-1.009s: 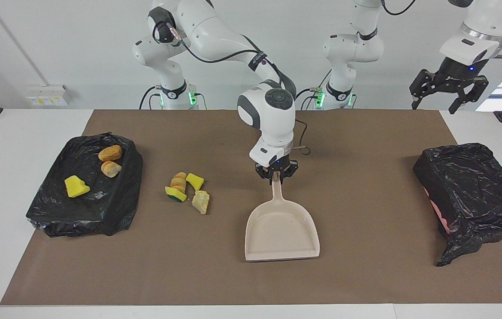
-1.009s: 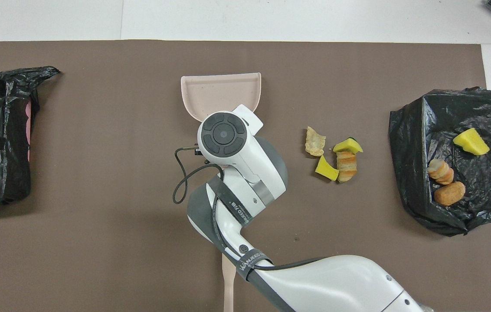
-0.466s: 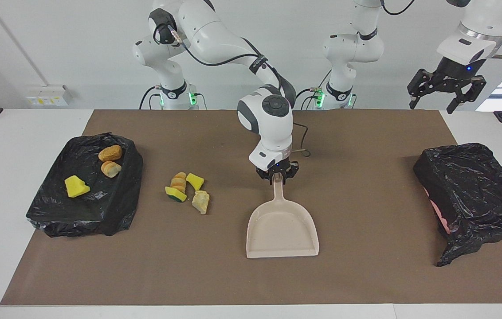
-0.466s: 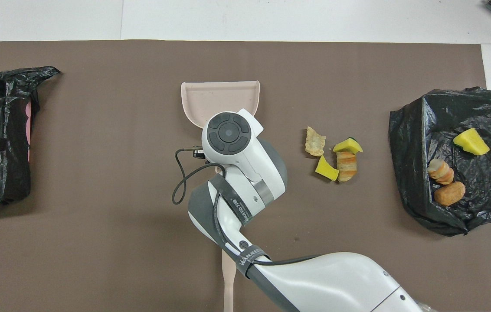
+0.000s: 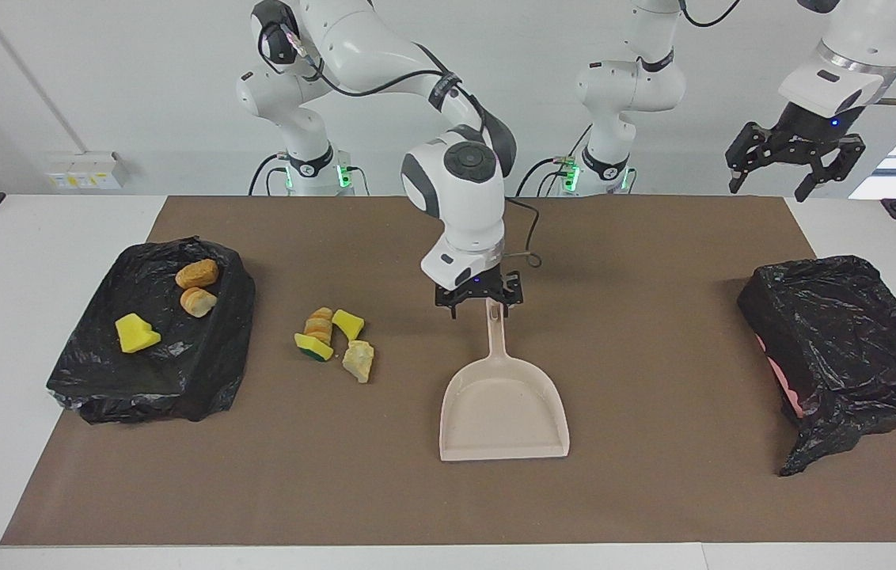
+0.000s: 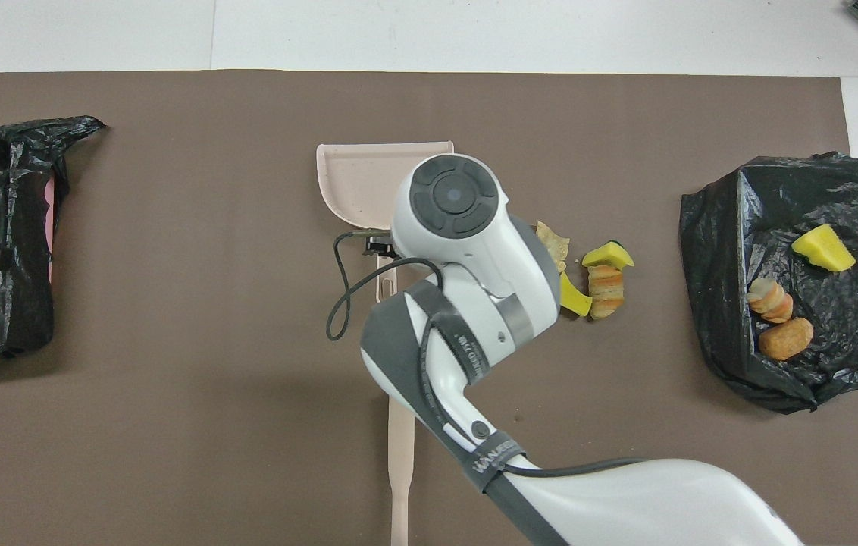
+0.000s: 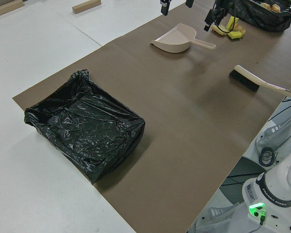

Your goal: Sweep and dump trash in bin

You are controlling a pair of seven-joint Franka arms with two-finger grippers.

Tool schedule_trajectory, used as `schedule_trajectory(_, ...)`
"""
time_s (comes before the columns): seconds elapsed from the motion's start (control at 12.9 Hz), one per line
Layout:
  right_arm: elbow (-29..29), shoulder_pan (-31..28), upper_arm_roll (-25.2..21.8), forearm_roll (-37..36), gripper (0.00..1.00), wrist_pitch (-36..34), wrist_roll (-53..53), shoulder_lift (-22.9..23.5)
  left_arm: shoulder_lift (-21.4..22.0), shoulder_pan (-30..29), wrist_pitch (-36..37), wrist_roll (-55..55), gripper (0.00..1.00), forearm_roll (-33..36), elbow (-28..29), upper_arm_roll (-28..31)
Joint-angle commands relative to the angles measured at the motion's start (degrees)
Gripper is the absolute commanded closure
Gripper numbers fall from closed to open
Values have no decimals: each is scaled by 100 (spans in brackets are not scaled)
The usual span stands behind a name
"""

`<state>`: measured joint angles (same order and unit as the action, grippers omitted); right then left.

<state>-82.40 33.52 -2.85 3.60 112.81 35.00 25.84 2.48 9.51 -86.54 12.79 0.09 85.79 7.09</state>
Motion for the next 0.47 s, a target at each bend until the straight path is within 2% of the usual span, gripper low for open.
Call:
schedule_trajectory(0.0, -171, -258, 65, 176, 0, -845, -282, -665, 103, 60, 67, -5, 0, -44, 78, 29)
schedule_trajectory(0.23, -530, -188, 65, 194, 0, -1944, -195, -1429, 86, 349, -125, -22, 0, -44, 253, 29)
schedule_trajectory(0.39, -1187, -170, 83, 369, 0, -2140, -169, -2141, 7, 611, -634, -84, 0, -44, 533, 29)
